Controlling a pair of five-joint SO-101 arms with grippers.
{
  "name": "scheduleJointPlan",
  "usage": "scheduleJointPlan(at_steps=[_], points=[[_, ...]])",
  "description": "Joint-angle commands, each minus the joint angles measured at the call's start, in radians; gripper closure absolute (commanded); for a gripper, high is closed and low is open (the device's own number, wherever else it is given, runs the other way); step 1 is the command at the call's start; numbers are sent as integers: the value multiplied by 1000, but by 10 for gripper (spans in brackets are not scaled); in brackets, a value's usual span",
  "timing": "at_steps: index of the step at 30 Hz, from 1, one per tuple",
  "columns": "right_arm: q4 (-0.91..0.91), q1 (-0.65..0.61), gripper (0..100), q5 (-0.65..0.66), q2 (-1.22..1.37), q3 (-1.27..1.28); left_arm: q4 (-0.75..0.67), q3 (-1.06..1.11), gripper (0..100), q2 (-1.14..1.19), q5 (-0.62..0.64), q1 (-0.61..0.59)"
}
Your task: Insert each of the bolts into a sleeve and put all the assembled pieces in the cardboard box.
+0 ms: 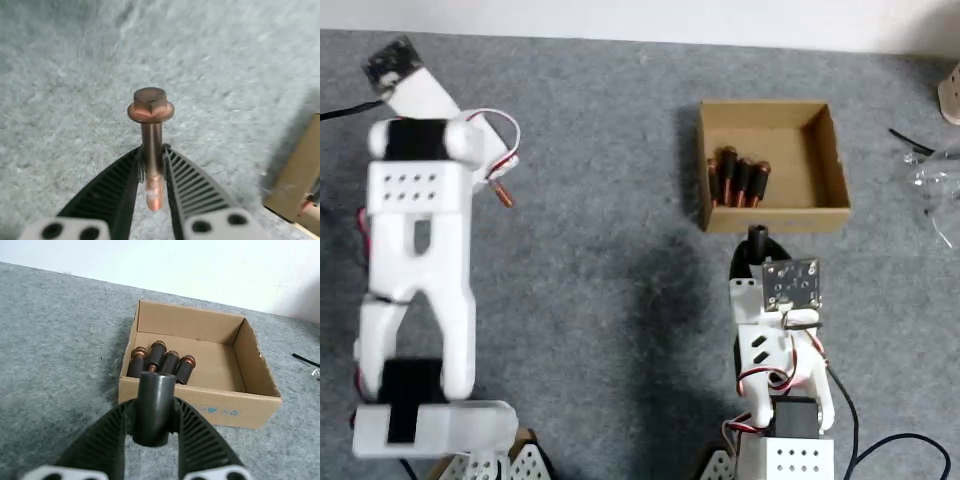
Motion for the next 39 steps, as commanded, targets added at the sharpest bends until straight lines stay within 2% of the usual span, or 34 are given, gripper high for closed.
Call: scheduleJointPlan(at_steps=[1,6,12,18,22,27,32,37,39], points=[[-39,10,994,2,-21,105,51,-48,994,-163,-110,21],[-39,10,994,2,-21,105,141,-47,994,-312,-293,22],[-38,10,994,2,-21,105,153,97,994,-495,-304,16],[-38,10,994,2,-21,105,143,323,994,-785,-305,19],[-38,10,994,2,-21,105,41,524,994,-1013,-315,21],[-38,10,994,2,-21,105,-181,839,994,-1276,-470,22],[-36,10,994,2,-21,105,-417,1139,994,-1463,-466,33],[-36,10,994,2,-21,105,-560,1431,994,-1572,-433,200],[-36,10,994,2,-21,105,-623,1517,994,-1615,-433,222]])
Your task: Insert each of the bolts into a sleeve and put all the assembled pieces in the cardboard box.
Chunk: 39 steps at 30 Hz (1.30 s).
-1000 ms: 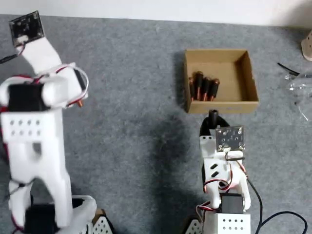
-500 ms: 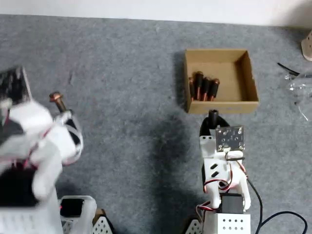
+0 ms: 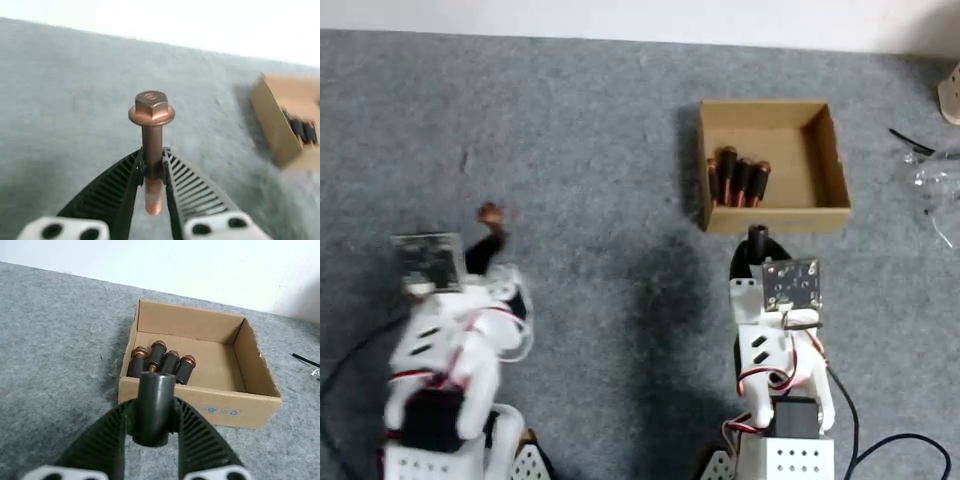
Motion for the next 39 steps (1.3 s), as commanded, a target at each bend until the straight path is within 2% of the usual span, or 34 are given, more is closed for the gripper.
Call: scheduleJointPlan(at_steps=[1,4,9,16,21,27,30,34,39], points=[[-36,10,994,2,-21,105,-135,130,994,-93,14,51],[-36,8,994,2,-21,105,-235,251,994,-151,15,51],[-28,-79,994,2,-21,105,-419,407,994,-134,12,51],[-30,-291,994,8,-22,105,-427,404,994,-139,17,-39],[-35,-504,994,117,-22,105,-427,404,994,-137,18,-58],[-246,-708,994,129,-22,105,-425,404,994,-137,18,-58],[-298,-745,994,126,-21,105,-427,404,994,-137,18,-56],[-234,-750,994,126,-21,105,-431,400,994,-140,18,-56],[-137,-750,994,126,-21,105,-617,340,994,-140,25,-56]])
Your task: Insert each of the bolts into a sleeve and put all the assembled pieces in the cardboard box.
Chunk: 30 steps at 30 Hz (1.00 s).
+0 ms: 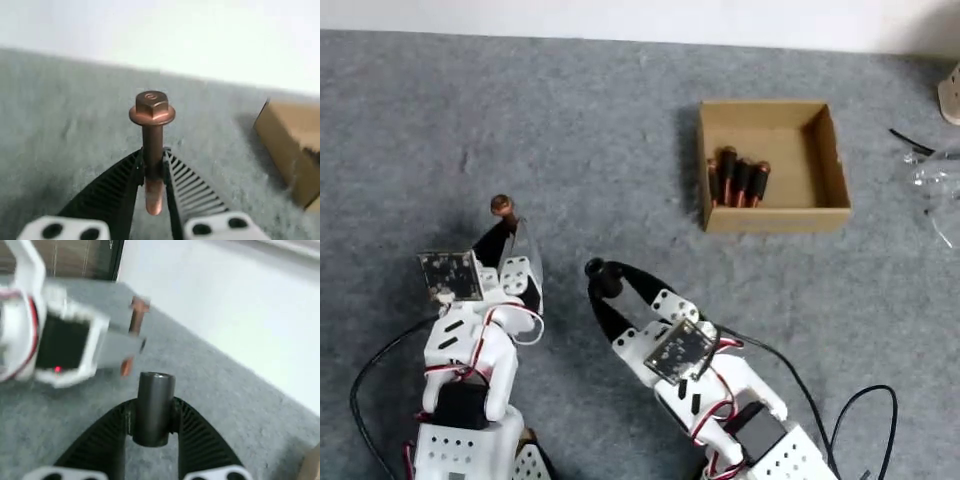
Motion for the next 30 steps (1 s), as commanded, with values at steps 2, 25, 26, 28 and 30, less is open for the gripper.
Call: scheduleJointPlan(at_steps=[2,25,26,28,30], points=[[56,-10,994,11,-19,105,-172,-87,994,-19,89,-12],[5,50,994,18,-21,104,-84,-153,994,-19,361,338],[5,50,994,18,-21,104,-60,-166,994,-19,361,343],[5,50,994,18,-21,104,0,-208,994,-19,361,343],[5,50,994,18,-21,104,68,-254,994,-19,361,343]])
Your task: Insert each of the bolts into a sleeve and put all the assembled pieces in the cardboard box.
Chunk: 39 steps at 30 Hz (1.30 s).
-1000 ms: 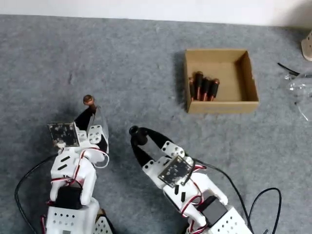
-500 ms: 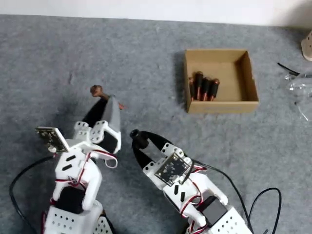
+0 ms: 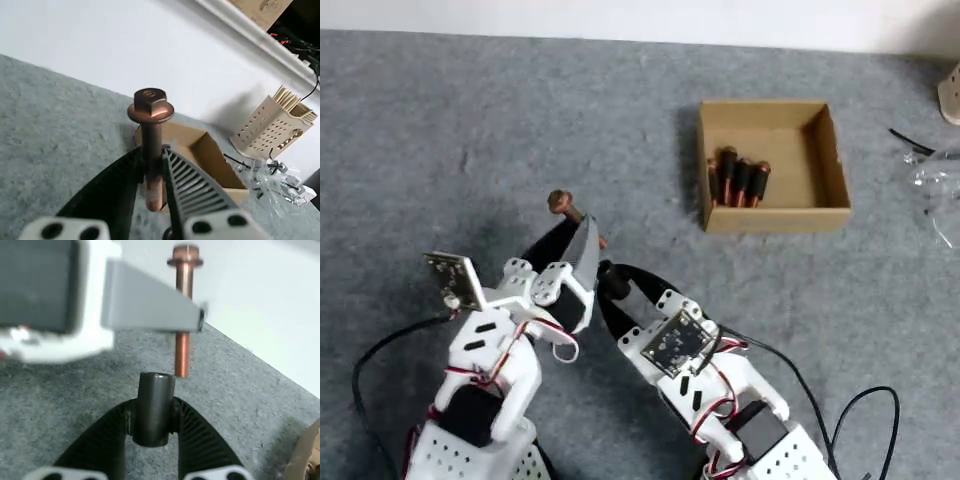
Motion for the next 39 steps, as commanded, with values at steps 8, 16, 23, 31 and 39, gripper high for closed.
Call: scheduleJointPlan(at_steps=[8,16,23,31,39], points=[[-42,16,994,11,-21,104,169,-196,994,-19,11,16],[-42,18,994,11,-21,104,187,-194,994,-19,12,38],[-42,18,994,11,-21,104,259,-196,994,-19,11,173],[-45,41,994,11,-21,104,278,-193,994,-19,11,170],[-44,41,994,11,-21,104,394,-143,994,-18,-21,170]])
